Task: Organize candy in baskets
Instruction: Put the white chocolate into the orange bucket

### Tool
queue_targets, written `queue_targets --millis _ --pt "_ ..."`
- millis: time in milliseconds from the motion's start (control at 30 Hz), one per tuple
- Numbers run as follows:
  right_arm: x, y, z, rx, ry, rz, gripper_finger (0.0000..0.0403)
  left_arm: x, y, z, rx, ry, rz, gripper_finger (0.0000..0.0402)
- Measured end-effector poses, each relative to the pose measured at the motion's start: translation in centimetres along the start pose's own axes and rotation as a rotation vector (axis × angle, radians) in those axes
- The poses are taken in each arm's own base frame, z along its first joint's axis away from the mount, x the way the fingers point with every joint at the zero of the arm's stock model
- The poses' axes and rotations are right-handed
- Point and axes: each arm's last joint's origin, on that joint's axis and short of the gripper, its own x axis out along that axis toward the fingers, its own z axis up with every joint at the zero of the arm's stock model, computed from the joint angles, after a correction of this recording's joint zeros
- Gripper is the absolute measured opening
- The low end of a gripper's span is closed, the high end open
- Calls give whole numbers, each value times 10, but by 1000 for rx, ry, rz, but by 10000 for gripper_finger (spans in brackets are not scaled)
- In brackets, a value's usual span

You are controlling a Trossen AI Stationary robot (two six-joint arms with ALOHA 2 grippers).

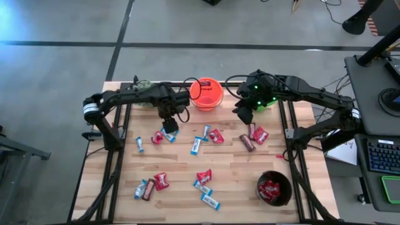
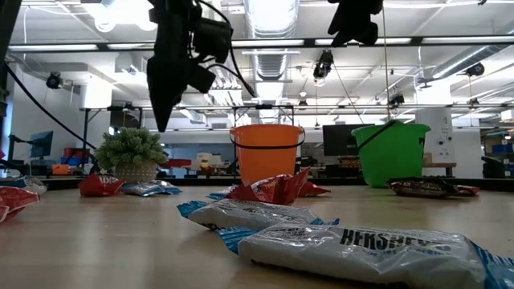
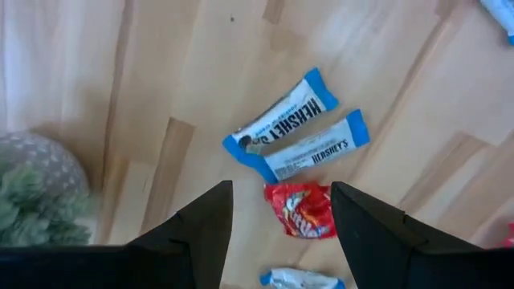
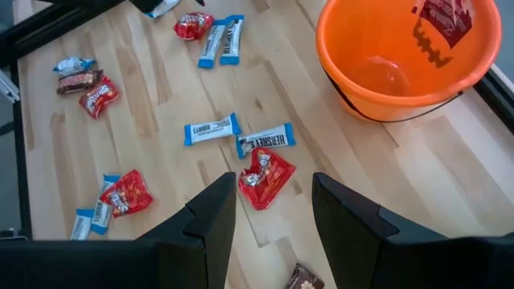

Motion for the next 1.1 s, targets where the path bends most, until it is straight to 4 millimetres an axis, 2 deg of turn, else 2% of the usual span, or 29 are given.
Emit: queue_targets --millis 400,600,900,1100 --pt "0 0 0 -22 2 -1 153 39 -2 -5 126 87 0 192" --pt "0 0 0 26 -1 0 153 43 -3 4 191 77 -3 192" --pt "0 0 0 31 -1 0 153 43 -5 19 189 -16 -8 192" --pt "0 0 0 66 -1 0 153 45 -5 18 101 -10 -9 192"
